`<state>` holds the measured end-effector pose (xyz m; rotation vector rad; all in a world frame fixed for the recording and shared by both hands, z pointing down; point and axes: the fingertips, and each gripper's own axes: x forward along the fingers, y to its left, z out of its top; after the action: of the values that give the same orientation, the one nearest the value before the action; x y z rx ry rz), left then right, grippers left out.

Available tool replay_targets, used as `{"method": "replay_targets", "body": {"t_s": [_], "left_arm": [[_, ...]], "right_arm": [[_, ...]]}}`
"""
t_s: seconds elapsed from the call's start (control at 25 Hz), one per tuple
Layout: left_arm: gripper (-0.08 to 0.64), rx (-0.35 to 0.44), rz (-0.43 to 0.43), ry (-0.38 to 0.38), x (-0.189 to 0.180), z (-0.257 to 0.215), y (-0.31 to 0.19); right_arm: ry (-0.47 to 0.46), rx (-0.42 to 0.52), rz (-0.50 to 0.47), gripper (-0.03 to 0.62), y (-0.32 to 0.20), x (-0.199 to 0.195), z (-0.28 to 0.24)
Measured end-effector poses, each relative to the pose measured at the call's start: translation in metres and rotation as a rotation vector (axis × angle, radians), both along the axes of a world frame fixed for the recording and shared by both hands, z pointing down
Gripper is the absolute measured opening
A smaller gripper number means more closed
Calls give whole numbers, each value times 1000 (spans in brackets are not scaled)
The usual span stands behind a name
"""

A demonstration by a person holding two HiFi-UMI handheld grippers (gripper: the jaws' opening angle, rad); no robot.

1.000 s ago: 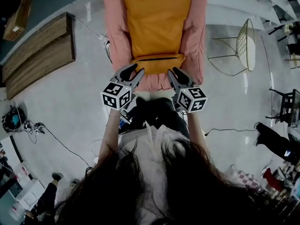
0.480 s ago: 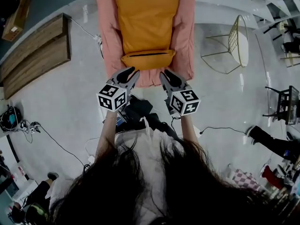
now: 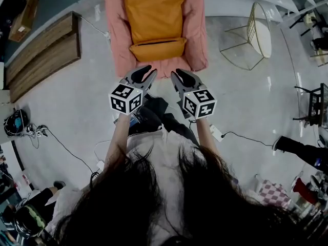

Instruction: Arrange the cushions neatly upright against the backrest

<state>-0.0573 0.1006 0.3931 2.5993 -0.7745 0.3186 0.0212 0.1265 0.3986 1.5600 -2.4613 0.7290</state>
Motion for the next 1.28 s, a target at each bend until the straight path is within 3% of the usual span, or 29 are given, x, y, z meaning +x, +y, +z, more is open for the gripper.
{"method": "replay_targets", "body": {"t_s": [0.64, 0.96, 1.28], "left_arm": [[110, 53, -73, -56, -14, -19, 86], [110, 71, -102, -80, -36, -28, 83], [110, 64, -63, -98, -42, -28, 71]], "right_arm": [[-10, 55, -149, 92, 67, -32, -13], [-13, 69, -176, 92, 77, -49, -20], [-7, 61, -136, 92, 67, -52, -24]]}}
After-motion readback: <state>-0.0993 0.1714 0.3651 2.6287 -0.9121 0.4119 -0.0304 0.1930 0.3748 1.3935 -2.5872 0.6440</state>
